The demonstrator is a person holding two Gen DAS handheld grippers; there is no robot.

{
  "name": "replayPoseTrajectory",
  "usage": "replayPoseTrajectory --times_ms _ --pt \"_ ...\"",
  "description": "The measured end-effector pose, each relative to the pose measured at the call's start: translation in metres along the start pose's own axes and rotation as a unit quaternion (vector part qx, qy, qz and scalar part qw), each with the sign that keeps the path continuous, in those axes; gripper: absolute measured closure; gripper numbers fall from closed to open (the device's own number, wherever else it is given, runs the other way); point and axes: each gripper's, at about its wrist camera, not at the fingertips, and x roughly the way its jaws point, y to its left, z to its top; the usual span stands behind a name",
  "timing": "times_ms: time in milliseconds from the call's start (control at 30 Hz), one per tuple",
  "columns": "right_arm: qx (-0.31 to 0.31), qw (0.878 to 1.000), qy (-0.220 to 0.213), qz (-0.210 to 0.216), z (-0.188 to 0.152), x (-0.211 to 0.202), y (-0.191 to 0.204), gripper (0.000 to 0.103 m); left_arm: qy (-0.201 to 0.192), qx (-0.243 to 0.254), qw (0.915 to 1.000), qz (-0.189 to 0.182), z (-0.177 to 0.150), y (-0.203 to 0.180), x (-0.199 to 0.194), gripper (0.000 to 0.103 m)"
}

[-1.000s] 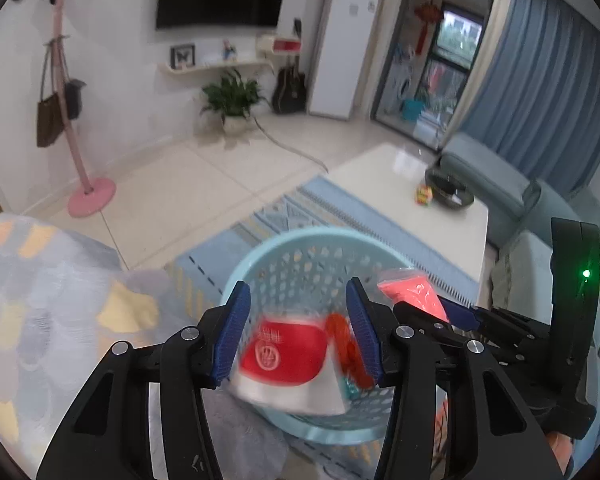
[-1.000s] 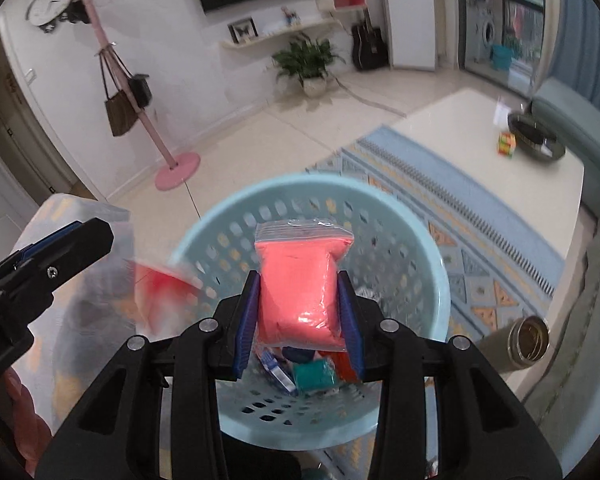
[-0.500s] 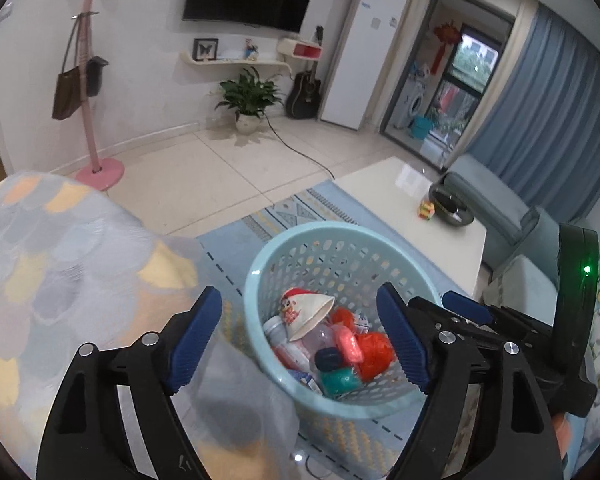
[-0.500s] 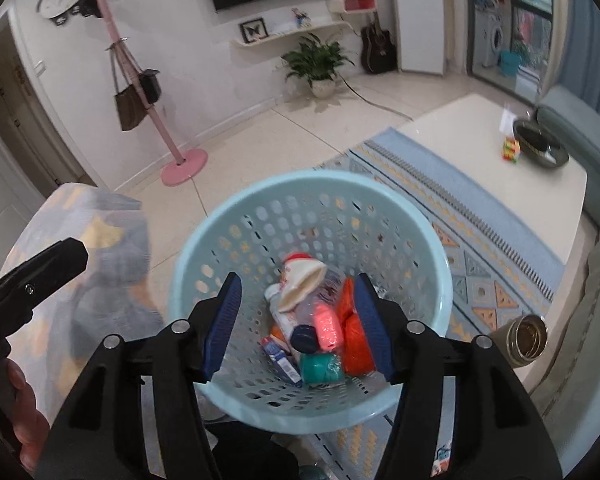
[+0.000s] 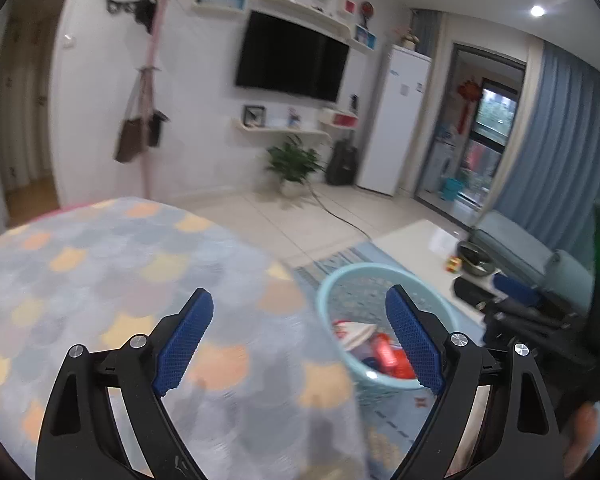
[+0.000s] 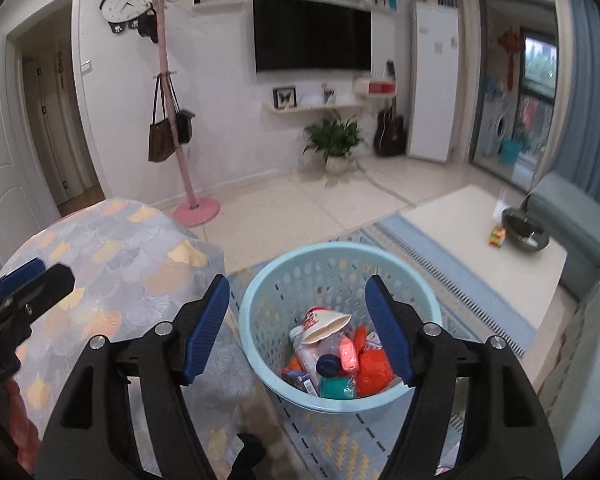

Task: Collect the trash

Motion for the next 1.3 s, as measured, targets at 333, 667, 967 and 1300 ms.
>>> replayPoseTrajectory --times_ms 333,667,967,1300 --pt "0.002 0.998 -0.054 -0.013 -0.018 -0.029 0.022 0.036 -0.042 -0.042 0.9969 0.051 -0.034 0.027 -0.025 0.013" --pt "0.001 0.998 -0.063 -0.020 -0.030 -0.039 0.027 0.036 -0.037 -0.064 0.9967 0.033 -0.039 0.039 -0.022 0.011" --pt "0.013 0.998 -0.055 -0.020 -0.041 -0.037 0.023 0.036 -0.048 -0.026 0.9969 0.057 -0.044 0.024 -0.024 0.008" --pt "0.002 0.999 -0.039 -0.022 -0.052 -0.021 0.033 0.036 -0.044 -0.032 0.9964 0.064 -0.043 0.029 -0.021 0.008"
